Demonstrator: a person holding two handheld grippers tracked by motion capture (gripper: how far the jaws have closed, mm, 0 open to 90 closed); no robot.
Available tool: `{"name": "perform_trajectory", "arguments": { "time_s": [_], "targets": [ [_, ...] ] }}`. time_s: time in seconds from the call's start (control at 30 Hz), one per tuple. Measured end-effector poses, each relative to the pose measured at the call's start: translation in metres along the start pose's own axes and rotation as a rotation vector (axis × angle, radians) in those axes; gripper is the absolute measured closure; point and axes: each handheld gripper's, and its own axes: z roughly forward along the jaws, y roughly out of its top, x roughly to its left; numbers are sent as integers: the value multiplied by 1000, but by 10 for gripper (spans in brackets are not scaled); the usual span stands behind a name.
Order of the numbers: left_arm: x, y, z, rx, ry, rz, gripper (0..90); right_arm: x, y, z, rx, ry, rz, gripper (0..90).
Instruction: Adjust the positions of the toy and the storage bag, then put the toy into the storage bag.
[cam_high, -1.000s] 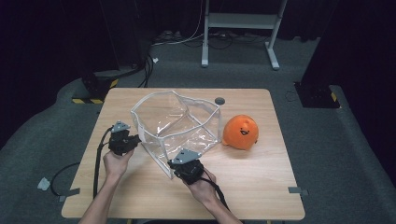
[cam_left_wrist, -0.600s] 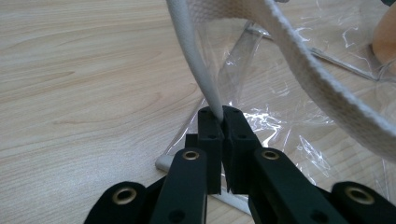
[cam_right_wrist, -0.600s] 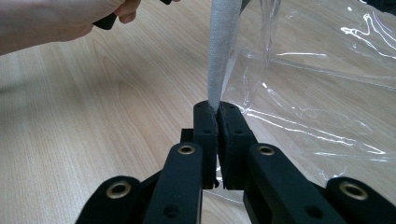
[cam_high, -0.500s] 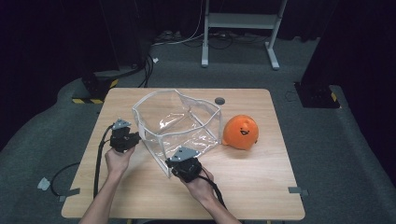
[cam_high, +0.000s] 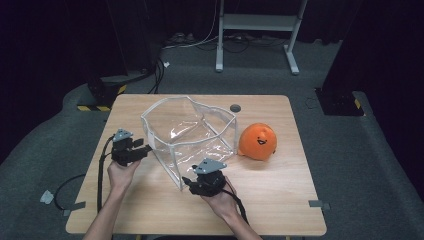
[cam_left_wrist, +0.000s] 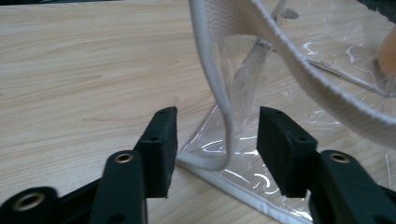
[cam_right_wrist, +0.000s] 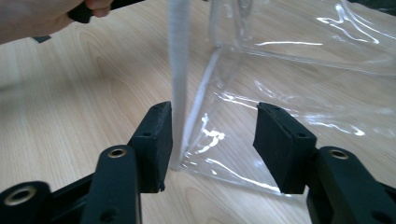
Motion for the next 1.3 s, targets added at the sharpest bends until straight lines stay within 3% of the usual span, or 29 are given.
{"name": "perform_trajectory", "arguments": {
  "time_s": [0.17,0.2,0.23,0.27,0.33,0.37,0.4,0.47,0.53,0.6,0.77,0.97,1.0,1.03,1.17,1.2,1.23,1.27,1.3],
  "targets": [
    [4,-4,-8,-6,0,-5,401,-14,-12,-12,-4,-36,29,428],
    [2,-5,-7,-41,-5,-53,397,-18,-15,-14,-5,-44,38,424],
    [2,-5,-7,-41,-5,-53,391,-18,-15,-14,-5,-44,38,424],
    [-1,-7,-6,-89,1,-125,387,-24,-20,-19,-5,-64,51,413],
    [0,-8,-8,-89,4,-131,385,-28,-23,-22,-4,-76,55,410],
    [28,-5,-32,218,-4,260,380,-35,-30,-26,0,-105,80,404],
    [11,-13,-20,10,12,-19,377,-39,-33,-29,3,-120,88,403],
    [12,-14,-21,9,18,-23,375,-43,-37,-32,5,-136,105,390],
    [14,-17,-24,10,22,-28,373,-55,-48,-41,11,-196,142,377],
    [15,-19,-26,12,25,-30,371,-59,-52,-44,12,-210,150,377],
    [18,-28,-31,22,40,-44,371,-83,-71,-66,23,-330,198,391],
    [19,-42,-30,50,62,-32,370,-106,-86,-86,25,-383,228,378],
    [20,-44,-30,54,68,-16,369,-114,-91,-95,18,-398,265,358],
    [18,-49,-28,47,75,-29,369,-117,-93,-99,13,-397,291,349],
    [16,-56,-26,60,90,1,368,-126,-100,-108,3,-406,334,301],
    [20,-57,-31,154,89,112,366,-130,-104,-112,4,-419,352,272],
    [20,-57,-31,154,89,112,365,-130,-104,-112,4,-419,352,272],
    [11,-64,-24,51,99,-5,364,-133,-107,-117,-5,-431,358,255],
    [11,-64,-24,51,99,-5,364,-134,-108,-119,-11,-433,362,250]
  ]
}}
